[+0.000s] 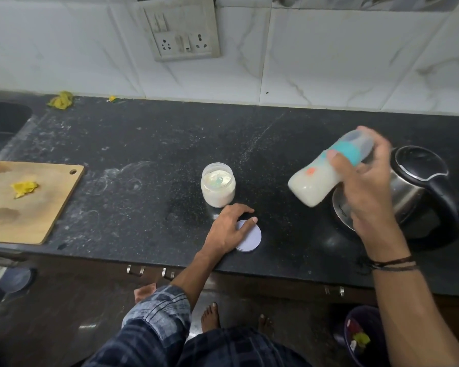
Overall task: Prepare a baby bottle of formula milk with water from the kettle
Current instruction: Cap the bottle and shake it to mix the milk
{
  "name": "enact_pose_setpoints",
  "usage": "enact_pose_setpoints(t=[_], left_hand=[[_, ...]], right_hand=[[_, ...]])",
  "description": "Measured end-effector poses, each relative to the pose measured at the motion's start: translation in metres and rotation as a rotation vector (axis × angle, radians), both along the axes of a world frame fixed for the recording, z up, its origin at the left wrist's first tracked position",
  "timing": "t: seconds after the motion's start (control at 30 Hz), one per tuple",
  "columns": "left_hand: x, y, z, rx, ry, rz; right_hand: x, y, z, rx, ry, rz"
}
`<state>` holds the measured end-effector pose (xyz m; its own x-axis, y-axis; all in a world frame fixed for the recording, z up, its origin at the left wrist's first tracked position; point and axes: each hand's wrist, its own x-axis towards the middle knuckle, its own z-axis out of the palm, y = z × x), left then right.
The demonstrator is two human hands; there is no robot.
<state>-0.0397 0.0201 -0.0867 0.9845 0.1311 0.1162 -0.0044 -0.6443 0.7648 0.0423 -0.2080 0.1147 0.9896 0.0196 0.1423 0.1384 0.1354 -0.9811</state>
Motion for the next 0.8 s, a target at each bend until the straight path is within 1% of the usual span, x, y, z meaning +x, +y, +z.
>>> enact_pose_setpoints(t=[0.03,0.07,0.1,0.2,0.23,0.3,0.33,0.37,0.43,0.47,0.5,0.57,0.6,0.63,0.7,0.73,0.77,0.8], left_hand=[[0.000,-0.001,0.000,0.002,0.001,0.002],[0.001,-0.001,0.001,0.005,0.003,0.004],[0.001,-0.001,0.000,0.008,0.003,0.005],[0.000,0.000,-0.002,0.009,-0.004,0.000],[0.001,0.001,-0.002,0.008,-0.004,-0.005],[0.001,0.000,0.000,0.008,-0.004,-0.002],[0.001,-0.001,0.000,0.007,-0.003,0.002],[0.000,-0.001,0.000,0.006,-0.004,0.004],[0.000,-0.001,0.000,0.008,-0.012,0.003],[-0.001,0.000,0.000,0.009,-0.013,-0.002],[0.000,0.000,0.000,0.008,-0.010,-0.006],[0.000,0.000,0.000,0.010,-0.008,0.000],[0.000,-0.001,0.001,0.011,-0.009,0.002],[0.000,-0.001,0.000,0.010,-0.011,0.001],[-0.001,-0.001,0.000,0.013,-0.021,-0.001],[-0.001,0.000,0.000,0.016,-0.023,-0.005],[0.000,0.000,0.000,0.016,-0.024,-0.009],[0.000,0.000,0.000,0.016,-0.025,-0.009]], right_hand=[[0.002,0.001,0.000,0.102,0.004,-0.097],[0.004,0.001,-0.001,0.147,0.013,-0.168],[0.004,0.002,0.001,0.156,0.026,-0.182],[0.002,0.001,-0.006,-0.035,0.048,0.012],[0.001,0.000,-0.007,-0.030,0.041,0.013],[0.003,0.001,-0.004,0.115,0.040,-0.101],[0.005,0.002,-0.004,0.134,0.054,-0.145],[0.005,0.004,-0.002,0.126,0.070,-0.133],[0.003,0.005,-0.003,-0.001,0.092,0.009],[0.002,0.004,-0.005,-0.034,0.089,0.034],[0.001,0.004,-0.004,-0.003,0.075,-0.003],[0.003,0.004,0.000,0.186,0.073,-0.169],[0.005,0.004,0.000,0.197,0.080,-0.224],[0.005,0.005,0.004,0.159,0.082,-0.214],[0.004,0.007,0.005,-0.005,0.115,-0.046],[0.004,0.006,0.005,-0.047,0.128,-0.005],[0.004,0.006,0.008,-0.032,0.113,-0.028],[0.006,0.007,0.013,0.038,0.086,-0.094]])
